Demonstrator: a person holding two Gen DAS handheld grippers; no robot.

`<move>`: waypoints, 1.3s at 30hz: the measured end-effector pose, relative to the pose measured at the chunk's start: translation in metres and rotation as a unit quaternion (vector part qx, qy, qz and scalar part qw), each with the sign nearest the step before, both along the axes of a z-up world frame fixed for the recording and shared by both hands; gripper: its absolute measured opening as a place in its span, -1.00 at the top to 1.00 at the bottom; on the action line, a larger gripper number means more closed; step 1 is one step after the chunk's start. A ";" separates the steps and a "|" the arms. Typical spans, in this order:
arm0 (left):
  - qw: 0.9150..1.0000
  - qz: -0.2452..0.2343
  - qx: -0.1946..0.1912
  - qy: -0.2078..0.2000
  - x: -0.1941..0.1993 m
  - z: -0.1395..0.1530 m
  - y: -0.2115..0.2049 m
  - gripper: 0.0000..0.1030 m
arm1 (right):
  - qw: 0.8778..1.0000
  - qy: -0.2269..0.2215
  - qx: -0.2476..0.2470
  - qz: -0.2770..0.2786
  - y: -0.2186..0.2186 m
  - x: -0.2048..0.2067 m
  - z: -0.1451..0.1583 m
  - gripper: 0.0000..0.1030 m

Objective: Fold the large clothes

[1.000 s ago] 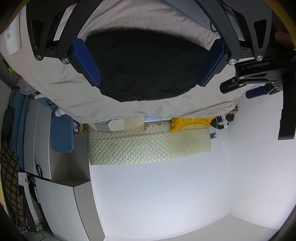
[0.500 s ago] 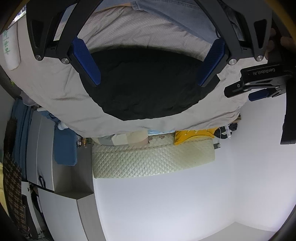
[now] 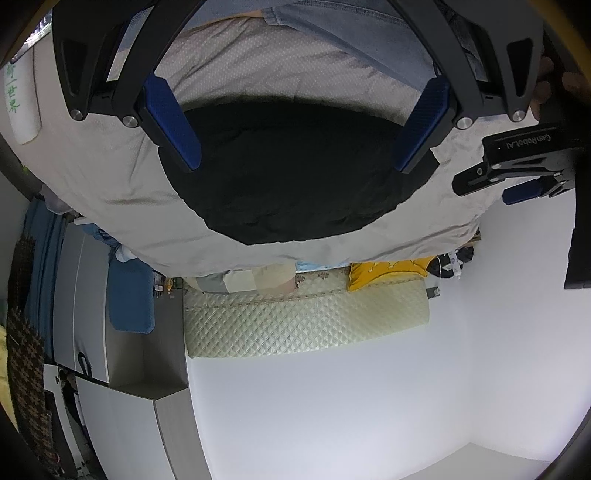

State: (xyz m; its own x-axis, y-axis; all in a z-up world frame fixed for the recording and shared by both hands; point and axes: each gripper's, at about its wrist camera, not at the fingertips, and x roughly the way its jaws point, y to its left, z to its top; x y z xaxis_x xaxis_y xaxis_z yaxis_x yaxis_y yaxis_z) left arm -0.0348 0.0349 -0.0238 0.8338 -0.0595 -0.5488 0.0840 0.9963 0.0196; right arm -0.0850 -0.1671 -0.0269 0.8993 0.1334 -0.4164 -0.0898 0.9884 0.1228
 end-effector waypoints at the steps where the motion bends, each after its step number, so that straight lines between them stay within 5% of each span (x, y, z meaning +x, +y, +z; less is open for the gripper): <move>1: 1.000 -0.005 -0.004 0.001 -0.001 0.001 0.000 -0.97 | 1.000 0.000 -0.001 0.001 0.000 0.000 0.000 -1.00; 39: 1.000 -0.015 -0.015 -0.008 -0.017 0.011 -0.003 -0.97 | 1.000 -0.003 -0.021 -0.005 0.010 -0.011 0.003 -1.00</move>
